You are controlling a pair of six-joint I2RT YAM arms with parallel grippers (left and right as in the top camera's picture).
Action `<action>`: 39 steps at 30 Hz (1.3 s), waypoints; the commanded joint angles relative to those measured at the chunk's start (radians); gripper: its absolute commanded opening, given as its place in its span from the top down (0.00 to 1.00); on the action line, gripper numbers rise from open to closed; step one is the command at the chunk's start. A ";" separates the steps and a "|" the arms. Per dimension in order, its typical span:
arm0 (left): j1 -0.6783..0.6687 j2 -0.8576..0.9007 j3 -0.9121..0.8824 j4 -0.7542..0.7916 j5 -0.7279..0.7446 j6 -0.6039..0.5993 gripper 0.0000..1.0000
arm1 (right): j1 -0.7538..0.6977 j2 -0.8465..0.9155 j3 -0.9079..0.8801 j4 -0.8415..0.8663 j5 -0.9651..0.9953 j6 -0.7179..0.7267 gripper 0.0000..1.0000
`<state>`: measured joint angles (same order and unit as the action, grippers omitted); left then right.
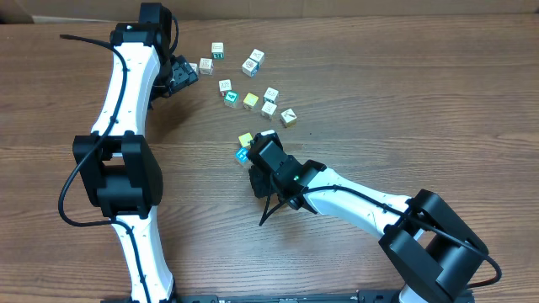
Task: Form a circle
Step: 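Lower the blue 5 block beside the blue H block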
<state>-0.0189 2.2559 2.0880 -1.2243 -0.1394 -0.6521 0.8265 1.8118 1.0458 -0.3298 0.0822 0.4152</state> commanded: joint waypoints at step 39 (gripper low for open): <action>-0.002 -0.011 0.015 -0.001 -0.009 0.002 0.00 | 0.007 0.032 -0.005 0.053 0.086 -0.080 0.71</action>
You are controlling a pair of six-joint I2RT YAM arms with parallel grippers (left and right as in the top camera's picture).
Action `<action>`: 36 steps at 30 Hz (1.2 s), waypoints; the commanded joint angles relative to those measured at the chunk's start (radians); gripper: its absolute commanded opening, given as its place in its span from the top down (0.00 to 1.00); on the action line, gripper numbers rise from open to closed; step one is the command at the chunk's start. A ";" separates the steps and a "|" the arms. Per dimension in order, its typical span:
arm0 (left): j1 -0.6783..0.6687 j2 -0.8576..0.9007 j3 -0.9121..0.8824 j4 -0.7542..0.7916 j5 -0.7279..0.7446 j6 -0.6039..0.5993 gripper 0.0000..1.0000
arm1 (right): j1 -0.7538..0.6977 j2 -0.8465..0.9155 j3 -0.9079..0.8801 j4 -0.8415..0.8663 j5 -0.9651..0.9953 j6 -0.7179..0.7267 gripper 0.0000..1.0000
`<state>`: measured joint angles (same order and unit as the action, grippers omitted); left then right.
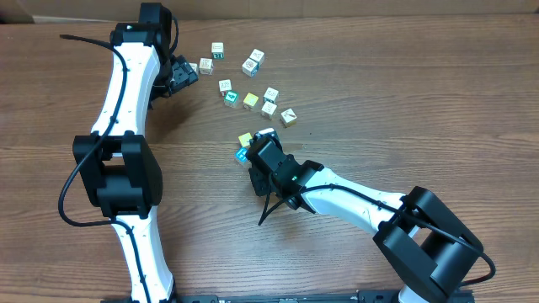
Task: Form a circle
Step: 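Lower the blue 5 block beside the blue H block, then set the blue 5 block down below the H and L blocks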
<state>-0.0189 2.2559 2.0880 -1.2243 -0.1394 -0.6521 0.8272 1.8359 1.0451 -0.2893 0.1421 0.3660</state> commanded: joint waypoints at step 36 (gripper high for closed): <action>-0.002 -0.011 0.015 -0.001 -0.009 0.002 0.00 | 0.001 0.028 -0.005 0.037 0.024 -0.083 0.48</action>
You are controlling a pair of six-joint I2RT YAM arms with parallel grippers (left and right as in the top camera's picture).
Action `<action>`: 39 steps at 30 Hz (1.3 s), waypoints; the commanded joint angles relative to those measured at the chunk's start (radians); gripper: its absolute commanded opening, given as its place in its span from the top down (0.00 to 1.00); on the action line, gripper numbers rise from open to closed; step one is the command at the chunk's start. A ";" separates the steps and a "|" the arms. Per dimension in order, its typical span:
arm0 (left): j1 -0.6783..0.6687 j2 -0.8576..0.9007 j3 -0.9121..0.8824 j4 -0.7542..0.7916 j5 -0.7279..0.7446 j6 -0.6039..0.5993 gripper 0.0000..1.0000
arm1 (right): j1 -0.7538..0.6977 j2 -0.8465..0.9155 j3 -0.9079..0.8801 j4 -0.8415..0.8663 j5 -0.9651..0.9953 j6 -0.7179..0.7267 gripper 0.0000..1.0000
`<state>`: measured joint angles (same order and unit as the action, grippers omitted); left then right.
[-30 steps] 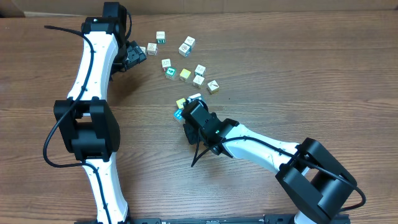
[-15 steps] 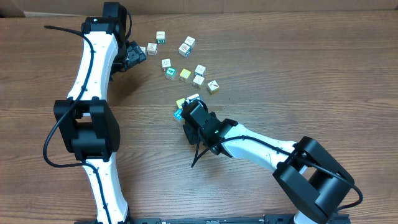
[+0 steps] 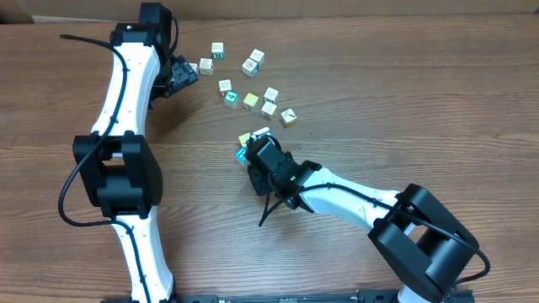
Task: Form a circle
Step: 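Set the blue 5 block down below the H and L blocks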
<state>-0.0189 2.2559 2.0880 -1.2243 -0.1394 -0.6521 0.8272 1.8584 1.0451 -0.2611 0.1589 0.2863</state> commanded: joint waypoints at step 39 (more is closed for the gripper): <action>-0.002 -0.011 0.015 -0.001 -0.009 0.002 0.00 | 0.001 -0.198 -0.051 -0.100 -0.115 0.320 0.96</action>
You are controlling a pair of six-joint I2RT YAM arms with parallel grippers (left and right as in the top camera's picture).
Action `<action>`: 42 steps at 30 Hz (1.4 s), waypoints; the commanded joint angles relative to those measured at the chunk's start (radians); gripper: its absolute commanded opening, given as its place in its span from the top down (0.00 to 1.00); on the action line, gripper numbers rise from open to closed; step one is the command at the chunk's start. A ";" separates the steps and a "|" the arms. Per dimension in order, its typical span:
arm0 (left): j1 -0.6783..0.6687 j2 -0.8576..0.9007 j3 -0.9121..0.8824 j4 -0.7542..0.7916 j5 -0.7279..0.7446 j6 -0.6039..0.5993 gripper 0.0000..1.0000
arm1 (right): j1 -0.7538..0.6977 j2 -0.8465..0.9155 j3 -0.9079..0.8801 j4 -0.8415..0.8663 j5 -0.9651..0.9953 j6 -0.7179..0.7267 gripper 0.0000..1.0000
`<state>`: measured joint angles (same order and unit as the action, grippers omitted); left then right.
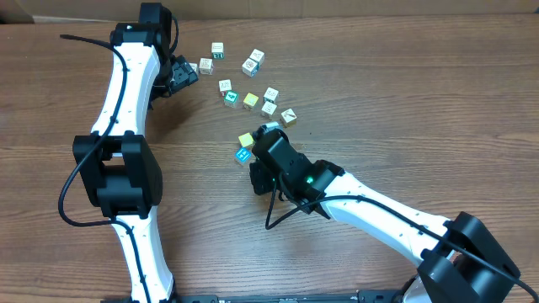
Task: Form a circle
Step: 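Set the blue 5 block down below the H and L blocks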
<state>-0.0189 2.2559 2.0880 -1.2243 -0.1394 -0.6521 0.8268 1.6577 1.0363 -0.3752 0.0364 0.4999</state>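
Several small lettered cubes lie scattered at the back middle of the table, among them a white pair [253, 62], a yellow one [250, 100] and a tan one [288, 117]. A yellow-green cube [246, 140] and a blue cube [242, 156] lie nearer the front. My right gripper [268, 133] sits just right of these two, with a pale cube [269, 127] at its tip; its fingers are mostly hidden under the wrist. My left gripper [187, 72] rests at the cluster's left edge beside a white cube [205, 65]; how its jaws stand is unclear.
The left arm [126, 93] runs down the table's left side. The right arm [370, 210] crosses from the front right corner, trailing a black cable [274, 215]. The wooden table [421, 93] stretches bare to the right of the cubes.
My right gripper has shifted up and to the right with the pale cube, and the blue cube now shows in full. The right arm's elbow has swung toward the front right. The left arm is unchanged.
At first my right gripper stood over the blue cube, partly covering it, with the pale cube at its tip. It edged slightly left over the following two moments. Now it sits further back and right, clear of the blue cube. The left arm never moved.
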 commanded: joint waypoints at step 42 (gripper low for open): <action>-0.002 -0.011 0.015 -0.001 -0.009 0.002 0.00 | -0.048 0.153 -0.090 0.139 -0.039 0.194 0.96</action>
<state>-0.0189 2.2559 2.0880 -1.2243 -0.1394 -0.6518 0.7788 1.8114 0.9516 -0.2424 0.0067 0.6815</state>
